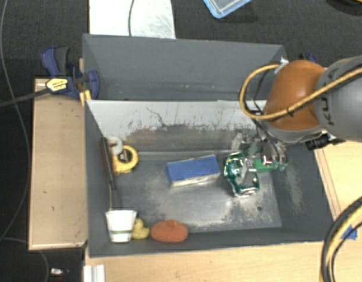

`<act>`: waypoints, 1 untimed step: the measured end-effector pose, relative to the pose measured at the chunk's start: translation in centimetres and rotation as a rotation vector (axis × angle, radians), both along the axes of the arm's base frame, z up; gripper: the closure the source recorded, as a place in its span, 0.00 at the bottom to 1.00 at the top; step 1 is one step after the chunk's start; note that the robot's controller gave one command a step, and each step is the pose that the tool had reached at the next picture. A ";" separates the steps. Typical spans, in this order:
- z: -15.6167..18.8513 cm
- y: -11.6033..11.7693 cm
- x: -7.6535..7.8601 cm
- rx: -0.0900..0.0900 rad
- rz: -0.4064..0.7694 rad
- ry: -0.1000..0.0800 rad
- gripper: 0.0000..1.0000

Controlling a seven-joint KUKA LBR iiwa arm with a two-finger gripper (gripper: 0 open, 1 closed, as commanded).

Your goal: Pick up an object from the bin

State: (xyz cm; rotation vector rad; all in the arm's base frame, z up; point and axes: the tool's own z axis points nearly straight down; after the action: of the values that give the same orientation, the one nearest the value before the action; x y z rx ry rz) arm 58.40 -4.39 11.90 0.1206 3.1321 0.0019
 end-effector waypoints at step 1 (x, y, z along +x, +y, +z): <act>-0.5 -1.8 -0.2 -0.002 0.269 0.000 0.00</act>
Offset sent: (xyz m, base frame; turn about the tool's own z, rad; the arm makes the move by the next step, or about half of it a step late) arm 0.0067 -0.0260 -0.0313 -0.0352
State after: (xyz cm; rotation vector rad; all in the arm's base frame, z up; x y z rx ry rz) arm 58.25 -6.21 11.40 -0.3004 3.1205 0.0002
